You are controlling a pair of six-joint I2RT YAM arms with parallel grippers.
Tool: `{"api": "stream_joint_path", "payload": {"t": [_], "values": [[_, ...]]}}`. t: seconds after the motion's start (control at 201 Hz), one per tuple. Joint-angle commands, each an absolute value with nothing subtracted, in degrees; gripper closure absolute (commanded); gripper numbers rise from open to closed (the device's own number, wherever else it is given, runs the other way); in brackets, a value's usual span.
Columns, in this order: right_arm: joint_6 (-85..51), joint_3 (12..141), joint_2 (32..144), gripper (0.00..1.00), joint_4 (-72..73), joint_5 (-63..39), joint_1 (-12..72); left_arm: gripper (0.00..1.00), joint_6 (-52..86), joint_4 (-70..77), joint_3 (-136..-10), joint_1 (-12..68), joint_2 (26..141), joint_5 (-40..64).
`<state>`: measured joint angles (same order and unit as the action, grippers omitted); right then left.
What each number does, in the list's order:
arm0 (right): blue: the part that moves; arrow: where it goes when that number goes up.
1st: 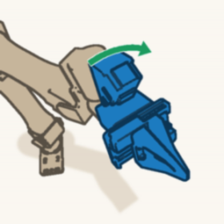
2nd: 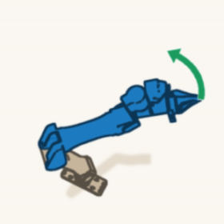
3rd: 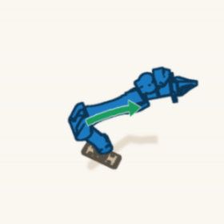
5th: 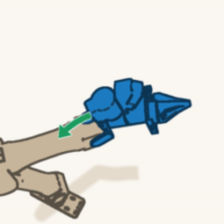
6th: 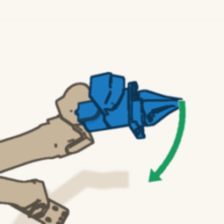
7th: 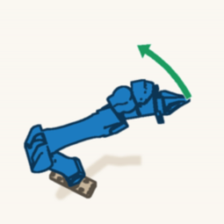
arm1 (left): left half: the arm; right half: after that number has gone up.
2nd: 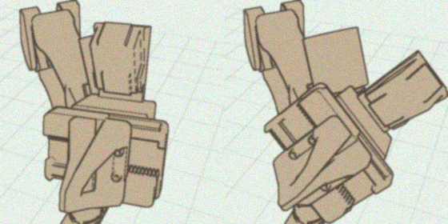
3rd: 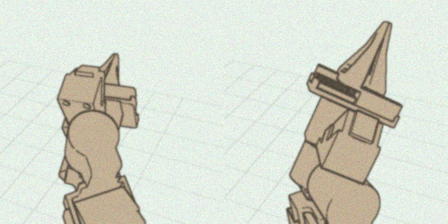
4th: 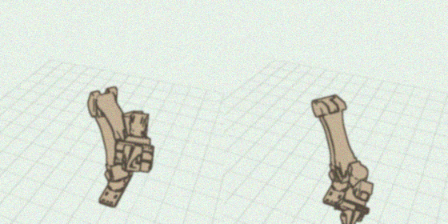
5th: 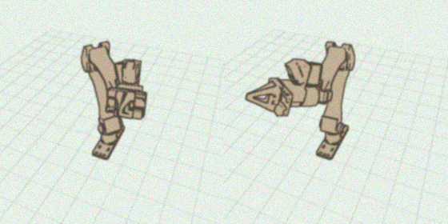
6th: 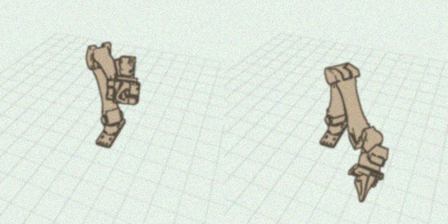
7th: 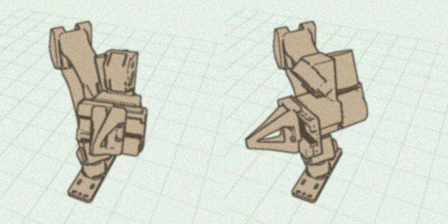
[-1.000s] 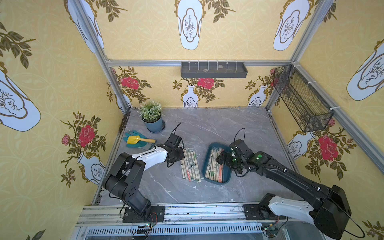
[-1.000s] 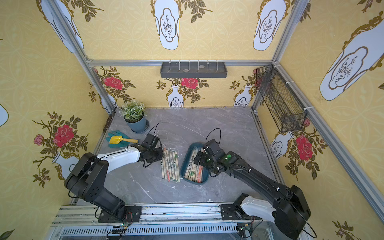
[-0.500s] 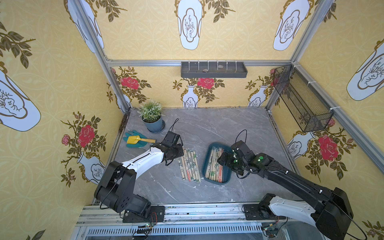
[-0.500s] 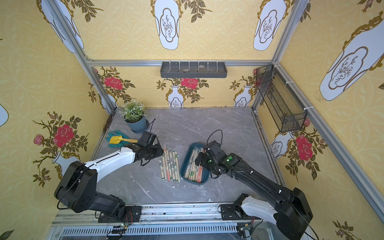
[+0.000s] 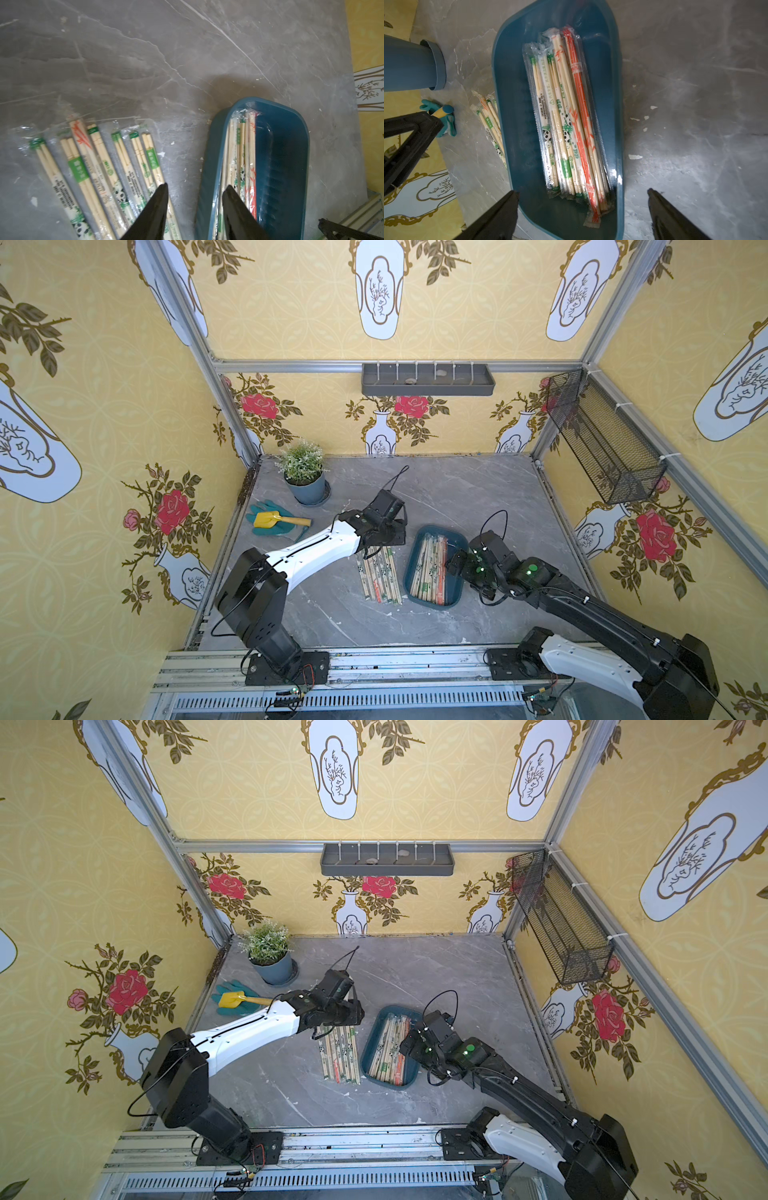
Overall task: Take the paired disposable chopsticks out of the storage box
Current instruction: Pick up the paired disposable chopsticks from the storage box.
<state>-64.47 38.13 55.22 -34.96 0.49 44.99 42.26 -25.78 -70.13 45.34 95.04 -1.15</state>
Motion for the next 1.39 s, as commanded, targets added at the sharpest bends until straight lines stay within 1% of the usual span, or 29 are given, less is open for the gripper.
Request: {"api": "stream_joint_path", "payload": {"t": [0.0, 0.274, 0.493, 0.777, 1.389], "values": [[-67.3, 37.4, 53.5, 0.02, -37.3, 3.9, 45.0, 0.52, 41.6, -28.3, -73.5, 47.8, 98.9, -1.9], [-66.7, 36.5, 51.7, 0.02, -39.0, 3.9, 44.1, 0.53, 42.4, -30.1, -85.0, 54.1, 111.0, 0.1], [-64.9, 35.6, 49.6, 0.02, -40.5, 2.2, 41.1, 0.57, 43.0, -30.5, -89.8, 55.7, 116.7, 1.7], [-62.5, 34.0, 47.8, 0.03, -41.0, -1.1, 36.2, 0.6, 43.1, -30.5, -92.8, 56.6, 120.7, 3.8], [-60.9, 33.4, 49.2, 0.03, -39.2, -2.6, 35.1, 0.63, 43.2, -31.6, -93.5, 56.8, 123.6, 3.0]]}}
